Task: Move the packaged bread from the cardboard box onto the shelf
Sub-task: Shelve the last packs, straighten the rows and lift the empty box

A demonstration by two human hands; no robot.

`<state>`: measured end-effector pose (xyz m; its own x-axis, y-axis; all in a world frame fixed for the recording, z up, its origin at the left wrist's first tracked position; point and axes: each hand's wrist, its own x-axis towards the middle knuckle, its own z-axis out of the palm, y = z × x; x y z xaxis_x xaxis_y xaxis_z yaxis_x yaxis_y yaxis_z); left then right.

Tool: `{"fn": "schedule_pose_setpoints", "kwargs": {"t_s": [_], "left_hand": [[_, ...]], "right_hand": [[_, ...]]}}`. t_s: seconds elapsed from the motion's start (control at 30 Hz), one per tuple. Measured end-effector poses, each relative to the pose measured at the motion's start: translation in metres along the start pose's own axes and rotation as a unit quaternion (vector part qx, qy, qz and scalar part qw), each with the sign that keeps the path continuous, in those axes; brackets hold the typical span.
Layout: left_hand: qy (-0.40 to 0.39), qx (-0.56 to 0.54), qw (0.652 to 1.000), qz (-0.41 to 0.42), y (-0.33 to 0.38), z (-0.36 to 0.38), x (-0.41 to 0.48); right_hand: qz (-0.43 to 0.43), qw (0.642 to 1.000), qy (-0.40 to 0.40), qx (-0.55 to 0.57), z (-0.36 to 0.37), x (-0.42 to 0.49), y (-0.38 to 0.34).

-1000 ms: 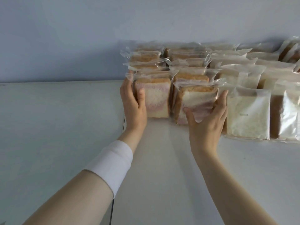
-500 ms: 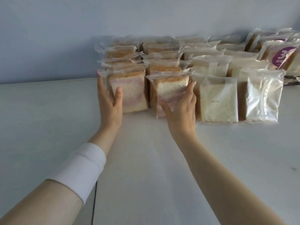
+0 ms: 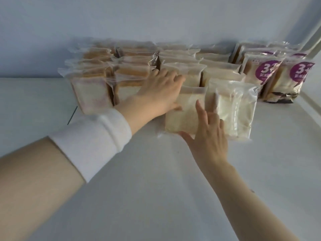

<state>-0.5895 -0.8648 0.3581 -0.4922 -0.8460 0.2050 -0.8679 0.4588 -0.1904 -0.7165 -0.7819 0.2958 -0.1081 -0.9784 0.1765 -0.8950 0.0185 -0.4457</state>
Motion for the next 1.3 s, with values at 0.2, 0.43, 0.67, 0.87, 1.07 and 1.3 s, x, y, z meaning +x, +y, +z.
{"fn": "schedule_pose_setpoints", "kwargs": {"t_s": [0.2,0.43,0.67,0.87,1.07,1.3], "left_hand": [[-0.063,0.023,0.998,-0.009,-0.005,-0.004,0.023],[-0.003,-0.083,0.996,-0.015,-0.023,-0.017,0.033],[-0.018,-0.120,0.993,0.000,-0.034,-0.006,0.037],[-0.033,-0.102,0.994,0.020,-0.037,0.002,0.036],[-0.010,-0.035,0.999,0.030,-0.036,0.004,0.040],[-0.022,-0.025,0.999,0.024,-0.032,0.002,0.040]], "right_hand": [[-0.021,0.999,0.025,0.000,0.016,0.011,0.005],[0.009,0.991,0.132,-0.003,0.031,0.045,-0.004],[-0.008,0.990,0.106,0.096,0.035,0.052,-0.005],[-0.004,0.983,0.096,0.157,0.040,0.051,-0.005],[0.025,0.985,0.125,0.114,0.048,0.063,-0.014],[-0.060,0.992,0.090,0.062,-0.004,0.042,-0.003]]}}
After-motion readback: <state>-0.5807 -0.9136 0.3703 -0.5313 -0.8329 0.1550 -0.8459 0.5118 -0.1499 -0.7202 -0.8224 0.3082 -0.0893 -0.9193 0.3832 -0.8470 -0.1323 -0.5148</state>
